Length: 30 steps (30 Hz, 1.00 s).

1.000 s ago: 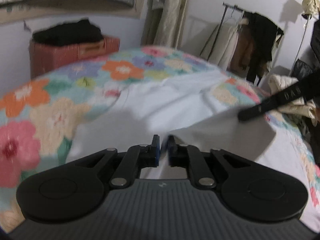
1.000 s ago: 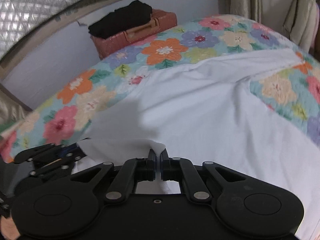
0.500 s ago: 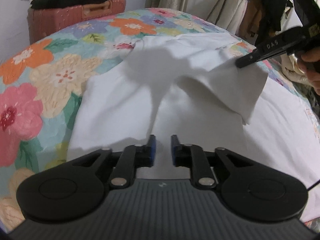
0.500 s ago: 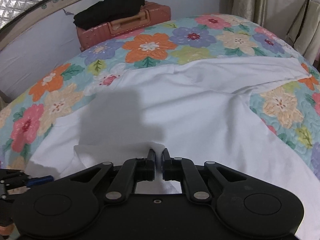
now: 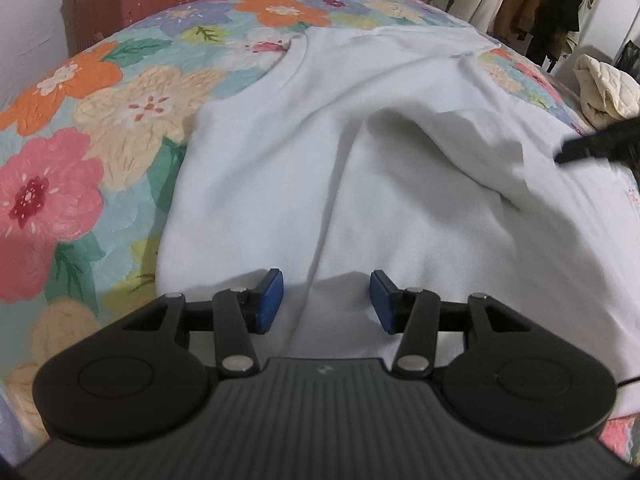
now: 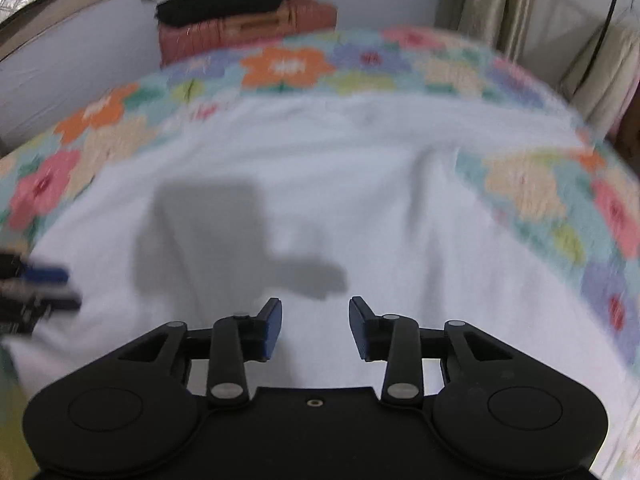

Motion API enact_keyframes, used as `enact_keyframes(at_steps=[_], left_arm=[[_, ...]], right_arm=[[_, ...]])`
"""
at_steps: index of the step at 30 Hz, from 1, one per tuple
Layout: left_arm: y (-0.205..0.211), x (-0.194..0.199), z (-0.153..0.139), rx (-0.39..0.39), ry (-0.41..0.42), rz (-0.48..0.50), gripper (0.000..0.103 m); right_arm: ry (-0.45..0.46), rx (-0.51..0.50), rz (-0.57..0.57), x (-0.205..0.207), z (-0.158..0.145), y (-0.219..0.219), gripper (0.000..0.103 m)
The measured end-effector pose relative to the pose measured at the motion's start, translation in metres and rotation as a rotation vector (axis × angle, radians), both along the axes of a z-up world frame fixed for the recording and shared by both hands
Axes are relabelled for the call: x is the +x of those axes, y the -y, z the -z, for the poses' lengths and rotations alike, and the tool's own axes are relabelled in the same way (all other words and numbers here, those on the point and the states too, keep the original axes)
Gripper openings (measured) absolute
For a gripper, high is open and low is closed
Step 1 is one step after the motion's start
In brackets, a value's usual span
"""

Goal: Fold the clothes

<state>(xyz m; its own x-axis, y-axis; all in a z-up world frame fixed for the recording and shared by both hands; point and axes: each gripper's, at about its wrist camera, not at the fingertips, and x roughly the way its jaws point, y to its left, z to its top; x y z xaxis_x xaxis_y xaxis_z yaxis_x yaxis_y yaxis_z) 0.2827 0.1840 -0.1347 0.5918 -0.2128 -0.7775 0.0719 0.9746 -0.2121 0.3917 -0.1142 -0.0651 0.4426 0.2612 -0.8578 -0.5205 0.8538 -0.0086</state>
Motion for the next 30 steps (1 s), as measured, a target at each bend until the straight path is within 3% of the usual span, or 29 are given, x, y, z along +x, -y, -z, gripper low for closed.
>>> enact_keyframes(at_steps=[4,8,15,17,19,21,22,23,24,25,30], left_arm=[[0.002,-0.001,0.002,0.011,0.006,-0.002,0.047],[0.003,-0.001,0.004,0.016,0.017,0.006,0.047],[-0.014,-0.007,0.002,-0.099,0.041,0.004,0.047],[-0.017,-0.007,0.003,-0.143,0.049,0.013,0.047],[-0.011,-0.003,0.006,-0.113,0.051,0.05,0.049],[-0.002,0.001,0.008,-0.073,0.054,0.092,0.049],[0.0,0.003,0.008,-0.076,0.065,0.111,0.049],[0.002,0.004,0.009,-0.078,0.076,0.13,0.05],[0.004,0.005,0.009,-0.084,0.083,0.145,0.051],[0.003,0.006,0.011,-0.095,0.083,0.152,0.052],[-0.003,0.008,0.007,-0.118,0.044,0.164,0.052]], right_arm=[[0.01,-0.095,-0.139,-0.024,0.015,-0.003,0.043],[0.097,-0.177,-0.316,-0.045,0.02,-0.014,0.052],[0.278,-0.372,-0.603,-0.062,0.047,-0.043,0.052],[0.338,-0.395,-0.645,-0.059,0.054,-0.048,0.057],[0.38,-0.393,-0.661,-0.05,0.056,-0.051,0.07],[0.407,-0.368,-0.688,-0.036,0.054,-0.055,0.07],[0.414,-0.35,-0.695,-0.027,0.052,-0.057,0.067],[0.4,-0.323,-0.678,-0.016,0.049,-0.058,0.053],[0.374,-0.293,-0.65,-0.001,0.045,-0.058,0.027],[0.348,-0.262,-0.622,0.013,0.042,-0.059,0.015],[0.324,-0.131,-0.464,0.072,0.021,-0.055,0.012]])
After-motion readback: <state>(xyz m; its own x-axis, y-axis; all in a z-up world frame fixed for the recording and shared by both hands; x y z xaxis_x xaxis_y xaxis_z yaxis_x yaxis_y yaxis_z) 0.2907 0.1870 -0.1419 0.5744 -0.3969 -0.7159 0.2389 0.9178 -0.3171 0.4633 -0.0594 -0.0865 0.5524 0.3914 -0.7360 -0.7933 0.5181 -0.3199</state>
